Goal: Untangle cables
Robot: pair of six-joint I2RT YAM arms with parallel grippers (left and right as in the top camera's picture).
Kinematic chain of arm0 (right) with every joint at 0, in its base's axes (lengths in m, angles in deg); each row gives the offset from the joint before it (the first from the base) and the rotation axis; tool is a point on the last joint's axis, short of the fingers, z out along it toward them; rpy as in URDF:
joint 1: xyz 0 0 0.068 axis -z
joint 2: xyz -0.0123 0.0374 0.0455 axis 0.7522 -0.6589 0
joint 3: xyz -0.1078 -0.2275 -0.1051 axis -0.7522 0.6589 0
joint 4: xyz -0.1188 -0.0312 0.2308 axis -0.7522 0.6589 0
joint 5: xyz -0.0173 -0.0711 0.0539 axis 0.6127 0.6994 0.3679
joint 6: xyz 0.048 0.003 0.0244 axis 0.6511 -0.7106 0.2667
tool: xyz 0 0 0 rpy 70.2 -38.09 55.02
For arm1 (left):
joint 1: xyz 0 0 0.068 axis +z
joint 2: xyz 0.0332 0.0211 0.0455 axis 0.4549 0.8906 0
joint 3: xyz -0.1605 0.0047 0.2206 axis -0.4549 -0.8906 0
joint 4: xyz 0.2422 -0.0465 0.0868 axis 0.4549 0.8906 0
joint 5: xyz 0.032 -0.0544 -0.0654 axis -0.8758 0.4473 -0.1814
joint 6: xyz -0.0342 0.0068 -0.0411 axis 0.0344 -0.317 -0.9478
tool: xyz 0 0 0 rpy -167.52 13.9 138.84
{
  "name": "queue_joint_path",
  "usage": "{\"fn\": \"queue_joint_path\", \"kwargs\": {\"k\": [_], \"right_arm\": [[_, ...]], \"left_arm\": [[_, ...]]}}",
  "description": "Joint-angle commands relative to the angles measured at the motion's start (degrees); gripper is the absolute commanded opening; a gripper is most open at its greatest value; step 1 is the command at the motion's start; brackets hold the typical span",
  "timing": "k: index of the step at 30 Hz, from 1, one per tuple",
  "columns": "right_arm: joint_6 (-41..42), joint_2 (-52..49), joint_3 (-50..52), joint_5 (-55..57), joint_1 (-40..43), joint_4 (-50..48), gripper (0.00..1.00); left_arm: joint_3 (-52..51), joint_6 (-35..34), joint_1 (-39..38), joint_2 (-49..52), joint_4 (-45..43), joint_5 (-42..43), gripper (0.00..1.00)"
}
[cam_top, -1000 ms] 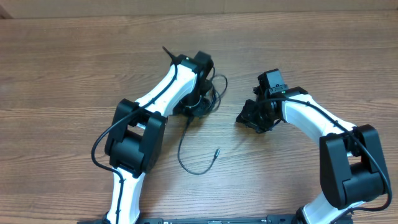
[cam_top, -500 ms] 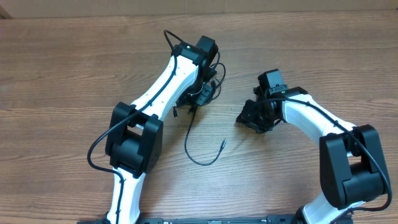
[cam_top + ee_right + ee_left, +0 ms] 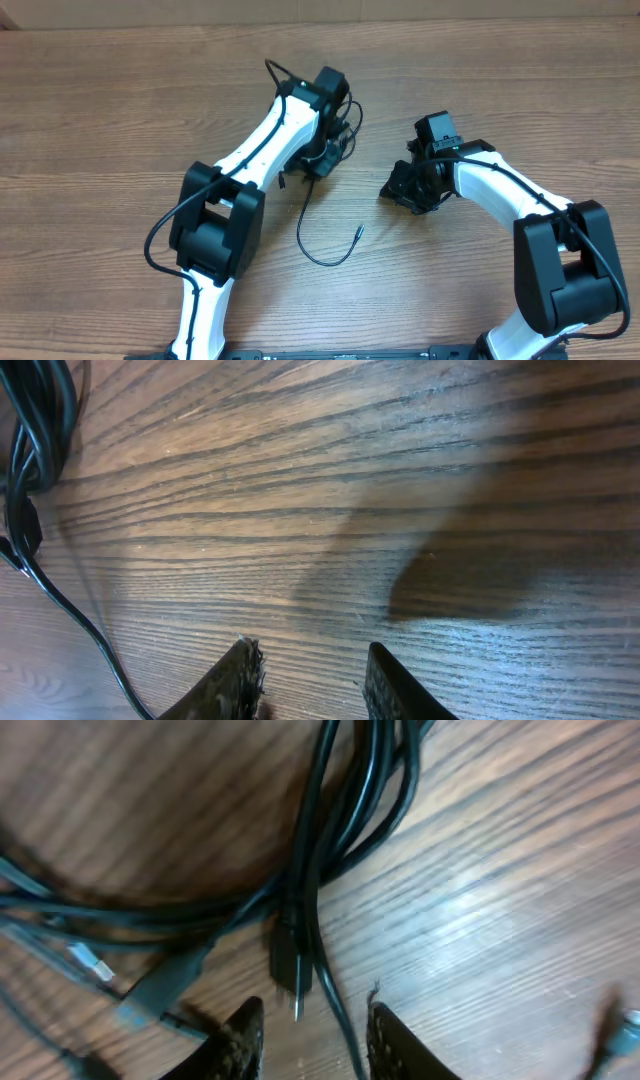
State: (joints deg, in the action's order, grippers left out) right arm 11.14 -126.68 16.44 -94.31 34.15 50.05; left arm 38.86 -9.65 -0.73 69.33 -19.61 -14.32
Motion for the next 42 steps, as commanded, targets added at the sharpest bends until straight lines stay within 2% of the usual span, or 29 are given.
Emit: {"fn": "queue_joint_path", "kwargs": {"k": [1,2,3,4,9,15,19,25,34,40,42], "right_arm": [[0.0,1.3,0.1,0.3,0.0,-0.2,0.33],[0.0,1.3,0.1,0.3,0.0,-0.2,0.33],[0.0,1.3,0.1,0.3,0.0,-0.2,0.33],[0.0,1.3,0.1,0.3,0.0,-0.2,0.33],[0.0,1.3,0.1,0.3,0.0,-0.3,0.33],[0.0,1.3,0.1,0.3,-0.8,0.5,0.33],[0.0,1.3,0.1,0.3,-1.5,0.8,0.33],[0.0,1.3,0.1,0.3,-1.6,0.7,0.33],[0.0,1.3,0.1,0.3,-1.6,0.9,0.33],[0.0,1.3,0.1,0.3,-1.5,0.9,0.33],[0.0,1.3,0.1,0.6,-1.5,0.9,0.33]], "left_arm": [[-4.9,-0.7,-0.6,-0.6,-3.2,0.0,0.29],[-6.2,-0.7,-0.6,-0.6,-4.6,-0.8,0.23],[-7.0,-0.7,-0.6,-0.6,-5.3,-1.9,0.06],[-7.2,-0.8,-0.6,-0.6,-5.3,-3.3,0.04],[-3.9,-0.9,-0.6,-1.3,-2.7,-7.7,0.04],[1.3,0.7,-0.8,-1.3,-2.0,-8.0,0.04],[3.4,0.6,-0.8,-1.3,-2.0,-12.2,0.04],[3.6,0.1,-0.6,-1.2,-4.3,-11.9,0.04],[2.6,-2.0,-0.2,-0.8,-14.6,-11.9,0.06],[-0.3,-5.1,-0.3,-0.7,-15.7,-11.5,0.04],[-0.5,-4.6,-0.4,-0.7,-13.4,-7.6,0.04]]}}
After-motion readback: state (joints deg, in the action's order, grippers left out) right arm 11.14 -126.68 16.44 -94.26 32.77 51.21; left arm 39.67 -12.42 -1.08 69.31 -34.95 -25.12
